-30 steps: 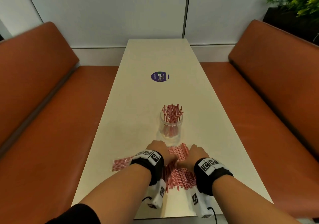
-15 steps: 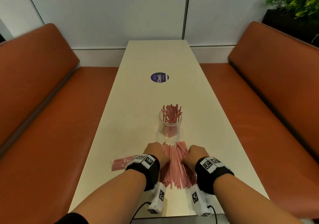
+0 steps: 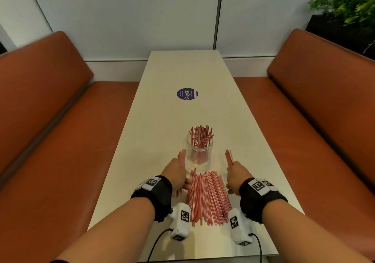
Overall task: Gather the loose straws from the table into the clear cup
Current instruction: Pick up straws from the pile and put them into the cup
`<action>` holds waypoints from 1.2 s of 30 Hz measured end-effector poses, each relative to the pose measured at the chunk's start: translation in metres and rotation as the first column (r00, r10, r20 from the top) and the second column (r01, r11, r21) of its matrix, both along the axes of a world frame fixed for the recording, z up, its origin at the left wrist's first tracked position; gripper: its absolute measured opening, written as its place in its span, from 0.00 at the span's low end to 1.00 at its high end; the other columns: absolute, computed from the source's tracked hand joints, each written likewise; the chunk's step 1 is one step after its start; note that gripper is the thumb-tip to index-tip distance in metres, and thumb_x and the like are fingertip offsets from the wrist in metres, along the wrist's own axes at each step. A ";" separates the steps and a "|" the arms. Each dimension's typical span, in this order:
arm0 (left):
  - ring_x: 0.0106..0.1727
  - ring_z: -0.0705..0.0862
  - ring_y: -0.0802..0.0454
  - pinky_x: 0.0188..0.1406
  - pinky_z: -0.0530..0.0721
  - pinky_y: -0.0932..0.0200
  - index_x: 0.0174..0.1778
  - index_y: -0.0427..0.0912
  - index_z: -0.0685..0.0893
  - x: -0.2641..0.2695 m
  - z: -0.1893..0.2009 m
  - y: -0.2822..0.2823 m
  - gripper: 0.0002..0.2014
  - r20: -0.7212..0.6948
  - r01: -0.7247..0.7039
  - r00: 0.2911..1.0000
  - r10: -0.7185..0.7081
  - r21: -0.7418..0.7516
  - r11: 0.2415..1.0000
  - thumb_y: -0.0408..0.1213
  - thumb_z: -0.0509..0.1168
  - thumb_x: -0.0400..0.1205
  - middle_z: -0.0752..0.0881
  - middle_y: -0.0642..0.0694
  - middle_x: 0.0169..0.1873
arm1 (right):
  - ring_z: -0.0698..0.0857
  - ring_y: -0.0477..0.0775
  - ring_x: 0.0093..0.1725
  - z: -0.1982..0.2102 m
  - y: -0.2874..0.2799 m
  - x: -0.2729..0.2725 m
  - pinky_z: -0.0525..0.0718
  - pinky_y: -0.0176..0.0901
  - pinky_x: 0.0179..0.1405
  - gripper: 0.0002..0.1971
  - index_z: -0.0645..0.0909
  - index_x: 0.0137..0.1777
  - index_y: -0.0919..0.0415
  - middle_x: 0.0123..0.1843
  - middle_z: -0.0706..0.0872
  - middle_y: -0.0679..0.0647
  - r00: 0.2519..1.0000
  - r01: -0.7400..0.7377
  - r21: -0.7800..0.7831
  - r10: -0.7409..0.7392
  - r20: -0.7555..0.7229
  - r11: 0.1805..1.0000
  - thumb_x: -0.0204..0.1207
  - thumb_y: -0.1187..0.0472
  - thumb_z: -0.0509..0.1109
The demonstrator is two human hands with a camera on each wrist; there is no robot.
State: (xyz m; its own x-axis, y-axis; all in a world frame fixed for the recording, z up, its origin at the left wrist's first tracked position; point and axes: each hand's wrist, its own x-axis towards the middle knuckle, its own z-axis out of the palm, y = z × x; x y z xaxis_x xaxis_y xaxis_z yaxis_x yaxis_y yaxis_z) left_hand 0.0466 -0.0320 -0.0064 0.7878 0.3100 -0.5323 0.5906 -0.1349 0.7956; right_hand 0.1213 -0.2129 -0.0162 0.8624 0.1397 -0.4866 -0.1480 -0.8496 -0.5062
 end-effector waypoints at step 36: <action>0.80 0.68 0.49 0.78 0.68 0.47 0.83 0.43 0.55 0.069 0.029 0.047 0.53 0.270 0.174 0.923 -0.275 0.345 0.922 0.58 0.76 0.68 0.67 0.47 0.80 | 0.72 0.49 0.25 0.057 0.069 0.054 0.72 0.40 0.25 0.11 0.71 0.41 0.56 0.29 0.73 0.51 0.989 0.021 0.836 -0.135 0.064 0.549 0.86 0.61 0.53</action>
